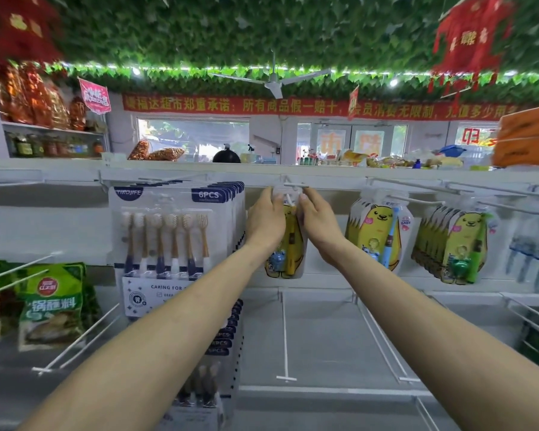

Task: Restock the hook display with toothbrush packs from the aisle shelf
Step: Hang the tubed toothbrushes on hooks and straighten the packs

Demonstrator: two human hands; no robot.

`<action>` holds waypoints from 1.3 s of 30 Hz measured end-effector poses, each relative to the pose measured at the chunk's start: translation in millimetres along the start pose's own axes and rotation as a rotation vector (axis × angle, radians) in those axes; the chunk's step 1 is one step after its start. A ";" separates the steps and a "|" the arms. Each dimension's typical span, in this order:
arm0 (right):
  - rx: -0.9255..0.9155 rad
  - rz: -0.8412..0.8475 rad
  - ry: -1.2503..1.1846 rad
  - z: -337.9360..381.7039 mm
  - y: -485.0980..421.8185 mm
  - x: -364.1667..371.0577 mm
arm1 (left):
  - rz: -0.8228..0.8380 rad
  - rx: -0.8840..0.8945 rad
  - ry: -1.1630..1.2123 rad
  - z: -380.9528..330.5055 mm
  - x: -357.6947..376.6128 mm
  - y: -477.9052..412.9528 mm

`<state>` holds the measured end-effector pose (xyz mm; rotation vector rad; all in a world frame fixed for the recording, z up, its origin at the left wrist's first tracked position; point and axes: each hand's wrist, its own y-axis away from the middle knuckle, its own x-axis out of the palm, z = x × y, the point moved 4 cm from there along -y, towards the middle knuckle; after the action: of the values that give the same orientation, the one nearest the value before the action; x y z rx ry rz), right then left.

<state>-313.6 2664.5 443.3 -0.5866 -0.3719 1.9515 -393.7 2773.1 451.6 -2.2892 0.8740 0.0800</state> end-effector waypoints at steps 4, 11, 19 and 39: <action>-0.031 -0.109 0.063 19.1 48.3 -2.9 | 0.035 -0.037 0.122 3.1 -6.8 39.0; -0.107 -0.158 0.067 8.6 133.9 18.3 | 0.048 0.066 0.090 28.1 -63.0 178.0; -0.102 -0.006 -0.068 55.5 154.6 85.6 | -0.425 0.151 0.098 36.6 -202.4 178.7; -0.127 -0.094 -0.103 85.5 122.7 150.3 | -0.037 0.092 -0.002 65.7 -231.9 72.8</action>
<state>-507.3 2746.8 417.7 -0.5413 -0.5813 1.8815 -606.0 2905.7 424.5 -2.2180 0.8171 0.0248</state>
